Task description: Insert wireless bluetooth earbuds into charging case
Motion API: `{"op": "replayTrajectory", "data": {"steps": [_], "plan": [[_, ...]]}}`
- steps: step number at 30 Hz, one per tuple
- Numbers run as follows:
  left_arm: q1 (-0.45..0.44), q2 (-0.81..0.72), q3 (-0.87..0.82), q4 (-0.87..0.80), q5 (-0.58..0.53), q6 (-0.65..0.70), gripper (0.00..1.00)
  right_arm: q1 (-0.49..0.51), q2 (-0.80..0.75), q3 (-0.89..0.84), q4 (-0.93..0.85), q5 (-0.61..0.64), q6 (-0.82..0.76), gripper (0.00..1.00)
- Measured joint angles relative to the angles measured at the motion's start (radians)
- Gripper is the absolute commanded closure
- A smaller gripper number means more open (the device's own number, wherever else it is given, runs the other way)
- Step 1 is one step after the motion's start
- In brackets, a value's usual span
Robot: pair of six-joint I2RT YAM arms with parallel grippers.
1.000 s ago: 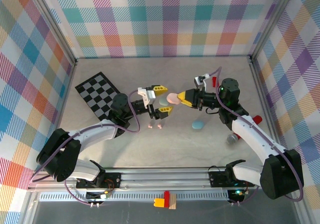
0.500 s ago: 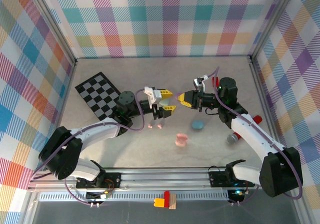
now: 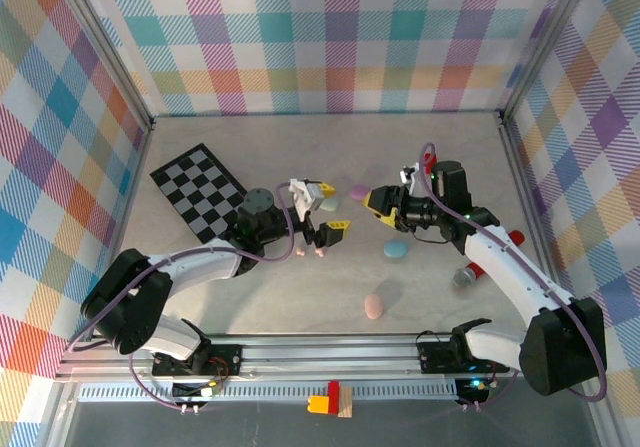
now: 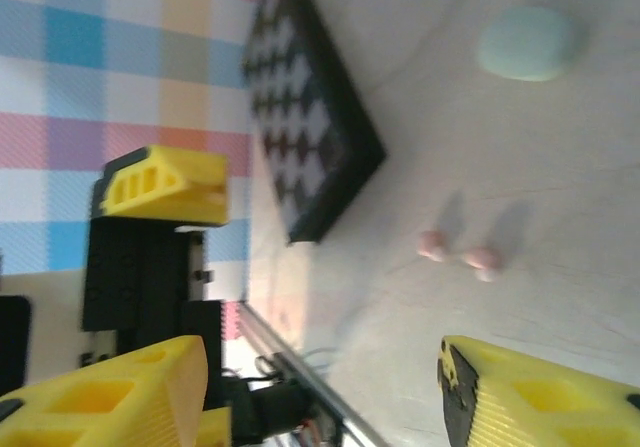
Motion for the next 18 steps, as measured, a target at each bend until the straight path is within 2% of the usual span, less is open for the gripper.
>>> {"op": "replayTrajectory", "data": {"steps": [3, 6, 12, 14, 18], "plan": [[0.033, -0.008, -0.055, 0.037, -0.018, -0.051, 0.06, 0.026, -0.044, -0.001, -0.126, 0.133, -0.061, 0.29], [0.085, -0.008, -0.098, 0.082, -0.044, -0.112, 0.06, 0.141, -0.111, -0.017, -0.235, 0.312, -0.091, 0.26], [0.158, -0.008, -0.137, 0.152, -0.087, -0.187, 0.05, 0.519, -0.156, -0.098, -0.413, 0.653, -0.026, 0.19], [0.172, -0.008, -0.137, 0.163, -0.091, -0.199, 0.05, 0.640, -0.124, -0.113, -0.465, 0.747, 0.013, 0.17], [0.183, -0.009, -0.137, 0.176, -0.094, -0.205, 0.04, 0.816, -0.016, -0.114, -0.505, 0.858, 0.063, 0.16]]}}
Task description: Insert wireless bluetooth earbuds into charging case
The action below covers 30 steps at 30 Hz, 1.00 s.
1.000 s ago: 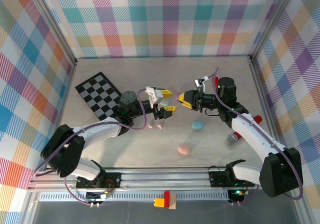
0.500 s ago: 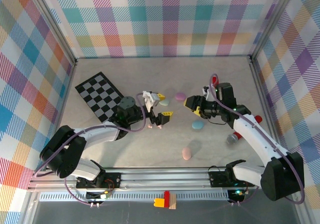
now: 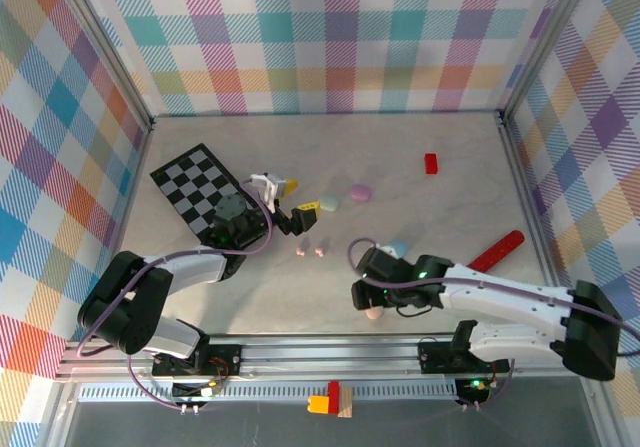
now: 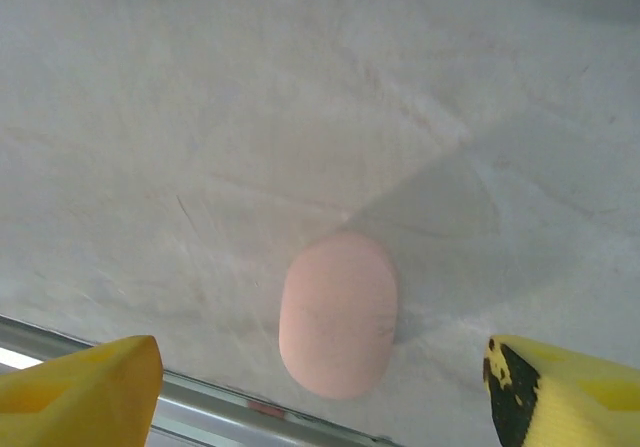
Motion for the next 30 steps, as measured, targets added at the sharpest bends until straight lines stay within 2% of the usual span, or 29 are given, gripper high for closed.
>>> {"op": "replayTrajectory", "data": {"steps": [5, 9, 12, 20, 30], "plan": [[0.001, 0.000, 0.000, 0.003, 0.001, -0.009, 0.04, 0.072, 0.150, 0.000, 0.018, 0.027, 0.031, 0.19], [0.001, -0.002, -0.008, 0.003, 0.005, -0.015, 0.03, 0.080, 0.203, 0.000, 0.058, 0.026, 0.044, 0.29], [0.001, -0.008, -0.012, 0.002, 0.011, -0.018, 0.03, 0.080, 0.217, -0.004, 0.085, 0.023, 0.050, 0.35], [0.001, -0.012, -0.012, 0.002, 0.019, -0.018, 0.02, 0.080, 0.238, -0.021, 0.106, -0.010, 0.055, 0.35], [0.001, -0.024, -0.012, -0.005, 0.020, -0.017, 0.01, 0.079, 0.243, -0.042, 0.097, -0.025, 0.057, 0.52]]}}
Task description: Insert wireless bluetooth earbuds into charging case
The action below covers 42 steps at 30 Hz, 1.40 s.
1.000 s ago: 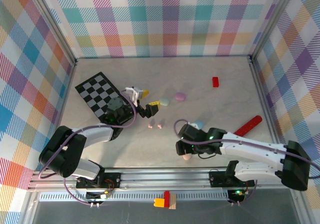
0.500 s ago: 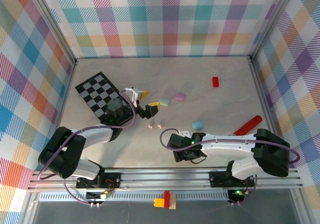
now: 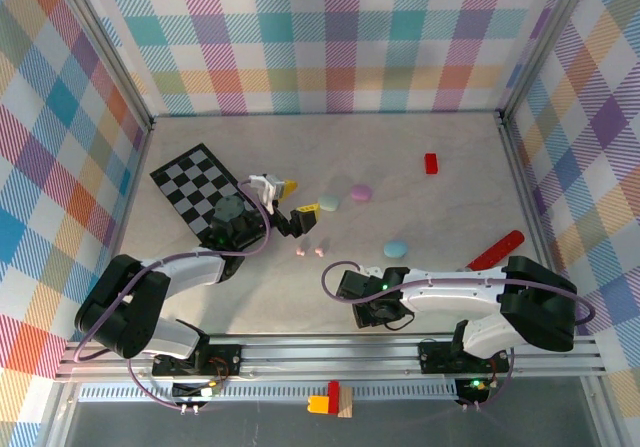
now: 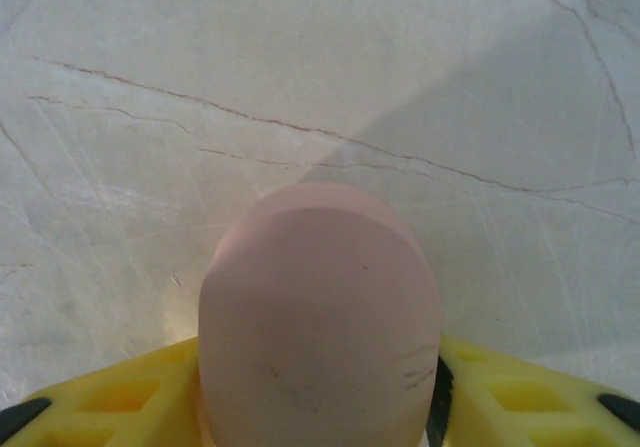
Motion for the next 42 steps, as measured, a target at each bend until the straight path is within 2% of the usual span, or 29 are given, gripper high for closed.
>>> {"op": "replayTrajectory", "data": {"steps": [2, 9, 16, 18, 22, 28, 34, 42], "plan": [[0.000, 0.000, 0.000, 0.000, 0.005, 0.000, 0.01, 0.000, 0.003, 0.001, 0.000, 0.001, -0.002, 0.57], [0.000, -0.004, 0.000, -0.007, 0.007, 0.004, 0.00, 0.000, 0.011, 0.015, -0.011, 0.013, -0.037, 0.62], [0.000, -0.096, -0.013, -0.098, 0.006, 0.027, 0.00, -0.021, -0.153, 0.040, -0.029, 0.042, -0.276, 0.66], [-0.002, -0.146, -0.021, -0.141, 0.006, 0.031, 0.00, -0.058, -0.213, 0.065, -0.021, -0.005, -0.385, 0.67], [-0.022, -0.256, -0.027, -0.266, 0.005, 0.050, 0.00, -0.199, -0.279, 0.150, -0.018, -0.140, -0.613, 0.68], [-0.081, -0.392, -0.021, -0.499, 0.050, 0.101, 0.00, -0.369, -0.240, 0.350, -0.066, -0.332, -0.937, 0.68], [-0.126, -0.407, 0.032, -0.687, 0.151, 0.150, 0.02, -0.442, -0.132, 0.513, -0.156, -0.483, -1.161, 0.68], [-0.182, -0.399, 0.036, -0.734, 0.314, 0.180, 0.15, -0.454, -0.068, 0.637, -0.315, -0.698, -1.331, 0.69]]}}
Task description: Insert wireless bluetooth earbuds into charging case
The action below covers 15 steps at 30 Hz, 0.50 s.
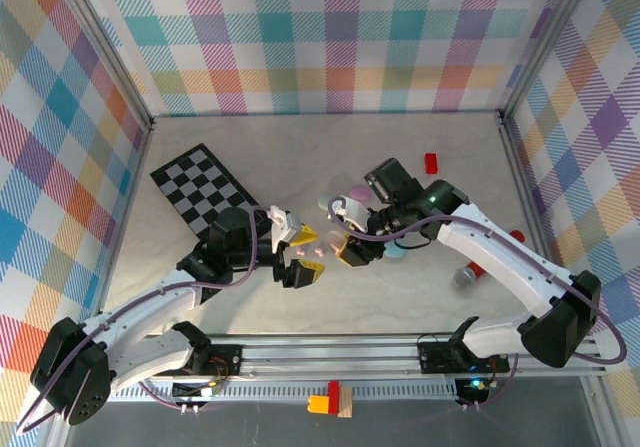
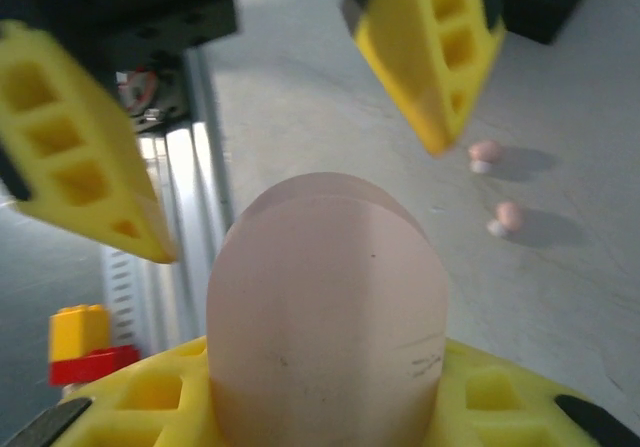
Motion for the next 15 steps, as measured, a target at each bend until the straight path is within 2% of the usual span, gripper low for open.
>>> {"op": "replayTrajectory", "data": {"steps": [7, 15], "plan": [[-0.010, 0.059, 0.016, 0.053, 0.102, -0.005, 0.25, 0.000, 0.043, 0.024, -0.053, -0.124, -0.052, 0.70], [-0.016, 0.101, 0.050, 0.080, 0.172, -0.030, 0.33, 0.001, 0.090, 0.026, -0.087, -0.141, -0.081, 0.70]]}}
